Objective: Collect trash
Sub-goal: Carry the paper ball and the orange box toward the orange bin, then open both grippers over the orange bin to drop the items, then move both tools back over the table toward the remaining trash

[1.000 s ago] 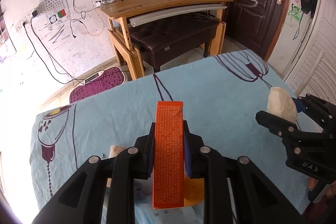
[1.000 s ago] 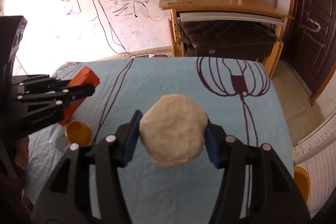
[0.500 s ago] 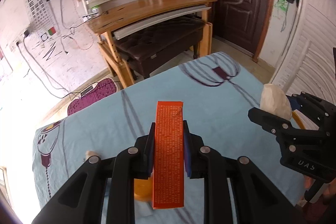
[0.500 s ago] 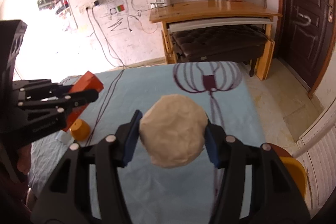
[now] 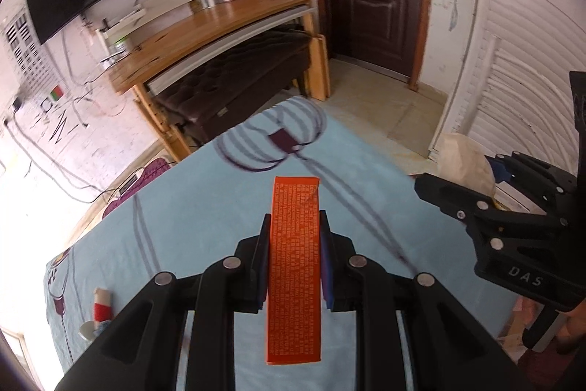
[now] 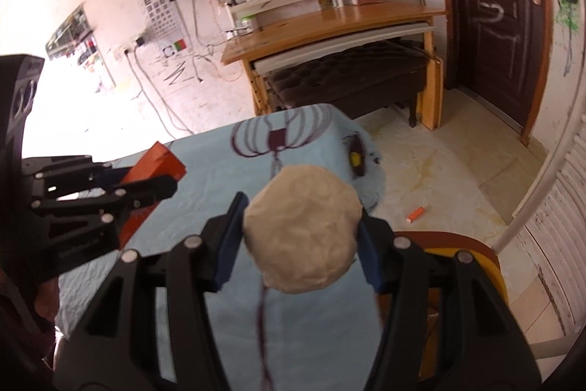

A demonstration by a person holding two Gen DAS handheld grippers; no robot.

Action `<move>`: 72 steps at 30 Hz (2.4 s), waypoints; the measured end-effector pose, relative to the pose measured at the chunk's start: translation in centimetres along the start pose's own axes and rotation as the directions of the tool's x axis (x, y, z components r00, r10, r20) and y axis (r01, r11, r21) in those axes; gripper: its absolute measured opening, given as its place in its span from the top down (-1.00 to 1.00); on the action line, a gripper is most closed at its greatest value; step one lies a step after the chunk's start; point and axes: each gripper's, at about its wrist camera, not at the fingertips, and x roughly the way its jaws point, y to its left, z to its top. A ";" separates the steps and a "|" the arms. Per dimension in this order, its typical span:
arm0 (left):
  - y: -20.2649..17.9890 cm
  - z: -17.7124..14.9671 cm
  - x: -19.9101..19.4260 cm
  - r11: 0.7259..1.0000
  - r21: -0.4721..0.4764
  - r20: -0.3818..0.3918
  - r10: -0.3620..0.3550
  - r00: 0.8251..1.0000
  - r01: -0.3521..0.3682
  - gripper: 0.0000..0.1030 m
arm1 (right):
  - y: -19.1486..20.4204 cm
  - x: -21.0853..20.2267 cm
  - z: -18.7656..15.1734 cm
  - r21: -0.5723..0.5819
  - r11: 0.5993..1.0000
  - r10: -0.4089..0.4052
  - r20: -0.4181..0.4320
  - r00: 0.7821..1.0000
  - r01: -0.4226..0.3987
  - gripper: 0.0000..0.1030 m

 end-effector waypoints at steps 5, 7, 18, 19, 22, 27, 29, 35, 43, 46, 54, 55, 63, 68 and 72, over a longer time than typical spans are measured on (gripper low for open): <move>-3.8 0.9 0.7 0.999 0.041 -0.012 -0.031 0.999 0.032 0.65 | -3.1 -1.3 -1.1 0.044 0.999 -0.027 0.010 1.000 0.026 -0.04; -5.1 1.0 1.0 0.998 0.056 -0.018 -0.042 0.999 0.043 0.65 | -4.4 -1.8 -1.5 0.062 0.997 -0.041 0.010 0.999 0.040 -0.04; -12.5 2.5 2.5 0.985 0.123 -0.040 -0.118 0.992 0.122 0.65 | -10.0 -3.8 -3.3 0.140 0.985 -0.106 0.023 0.994 0.102 -0.04; -13.2 2.6 2.6 0.983 0.129 -0.042 -0.126 0.991 0.131 0.65 | -10.4 -3.9 -3.5 0.148 0.983 -0.112 0.023 0.993 0.107 -0.04; -15.1 2.8 3.0 0.978 0.146 -0.050 -0.143 0.988 0.149 0.65 | -11.8 -4.3 -4.3 0.173 0.978 -0.122 0.025 0.992 0.116 -0.04; -17.2 2.9 4.2 0.973 0.158 -0.079 -0.159 0.984 0.170 0.65 | -13.8 -4.8 -5.4 0.210 0.969 -0.134 0.019 0.991 0.127 -0.05; -17.7 3.0 4.7 0.972 0.161 -0.088 -0.161 0.983 0.173 0.65 | -14.4 -4.8 -5.8 0.221 0.967 -0.134 0.015 0.991 0.128 -0.05; -19.0 2.8 6.1 0.966 0.156 -0.131 -0.186 0.974 0.205 0.65 | -15.3 -4.2 -6.5 0.234 0.964 -0.130 -0.005 0.992 0.128 -0.05; -19.9 2.5 6.9 0.964 0.160 -0.155 -0.187 0.970 0.211 0.49 | -15.8 -3.5 -7.5 0.240 0.961 -0.134 -0.032 0.990 0.138 -0.06; -19.7 2.4 6.8 0.966 0.143 -0.152 -0.193 0.969 0.215 0.18 | -16.1 -3.3 -7.6 0.248 0.959 -0.132 -0.037 0.991 0.137 -0.06; -17.7 2.3 5.7 0.973 0.091 -0.126 -0.200 0.972 0.213 0.06 | -15.1 -2.4 -7.8 0.230 0.966 -0.105 -0.058 0.993 0.116 -0.18; -17.4 2.2 5.5 0.974 0.085 -0.123 -0.200 0.972 0.211 0.06 | -15.0 -2.3 -7.7 0.227 0.967 -0.103 -0.060 0.993 0.114 -0.27; -14.8 1.9 4.3 0.976 0.033 -0.097 -0.209 0.973 0.213 0.06 | -13.6 -2.3 -7.0 0.195 0.973 -0.110 -0.064 0.992 0.120 -0.27; -12.5 1.4 3.4 0.977 -0.010 -0.074 -0.213 0.974 0.213 0.05 | -12.1 -2.4 -6.3 0.164 0.979 -0.110 -0.063 0.992 0.119 -0.27; -10.0 0.9 2.9 0.978 -0.053 -0.060 -0.203 0.977 0.200 0.05 | -10.4 -2.5 -5.4 0.136 0.985 -0.104 -0.054 0.993 0.110 -0.27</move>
